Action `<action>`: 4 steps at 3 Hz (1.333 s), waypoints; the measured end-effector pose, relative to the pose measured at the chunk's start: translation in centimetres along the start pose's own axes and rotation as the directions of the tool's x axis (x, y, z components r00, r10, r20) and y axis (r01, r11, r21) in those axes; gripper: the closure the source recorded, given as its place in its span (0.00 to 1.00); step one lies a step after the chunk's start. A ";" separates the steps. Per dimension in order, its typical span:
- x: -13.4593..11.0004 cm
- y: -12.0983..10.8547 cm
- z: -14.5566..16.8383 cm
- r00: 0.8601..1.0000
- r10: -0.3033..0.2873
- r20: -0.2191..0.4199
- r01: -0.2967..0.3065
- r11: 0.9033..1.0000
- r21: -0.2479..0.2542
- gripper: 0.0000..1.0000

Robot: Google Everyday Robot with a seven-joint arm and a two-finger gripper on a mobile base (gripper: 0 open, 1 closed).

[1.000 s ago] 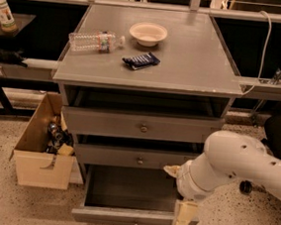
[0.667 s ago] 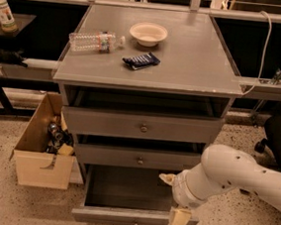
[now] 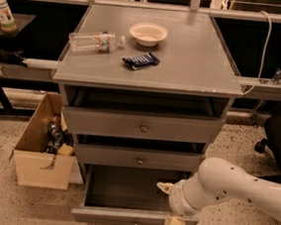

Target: Close bottom drawer

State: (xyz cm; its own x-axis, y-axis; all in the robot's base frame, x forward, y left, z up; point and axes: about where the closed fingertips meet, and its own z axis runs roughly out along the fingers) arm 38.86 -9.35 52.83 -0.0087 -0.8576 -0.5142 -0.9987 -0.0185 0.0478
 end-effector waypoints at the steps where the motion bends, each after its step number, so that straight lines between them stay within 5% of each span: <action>1: 0.5 0.2 3.2 0.999 -0.035 -0.006 0.035 0.998 -0.048 0.00; 2: 2.0 0.4 8.3 0.997 -0.071 -0.003 0.070 0.991 -0.117 0.00; 4: 6.1 0.6 17.1 0.997 -0.063 0.034 0.069 0.977 -0.202 0.38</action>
Offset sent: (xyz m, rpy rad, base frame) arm -0.0134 0.0403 -0.1463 0.0029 0.1199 0.1984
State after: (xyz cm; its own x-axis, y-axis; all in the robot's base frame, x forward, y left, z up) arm 37.36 -5.78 35.05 0.0526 -0.8369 -0.5448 -0.9660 -0.1810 0.1848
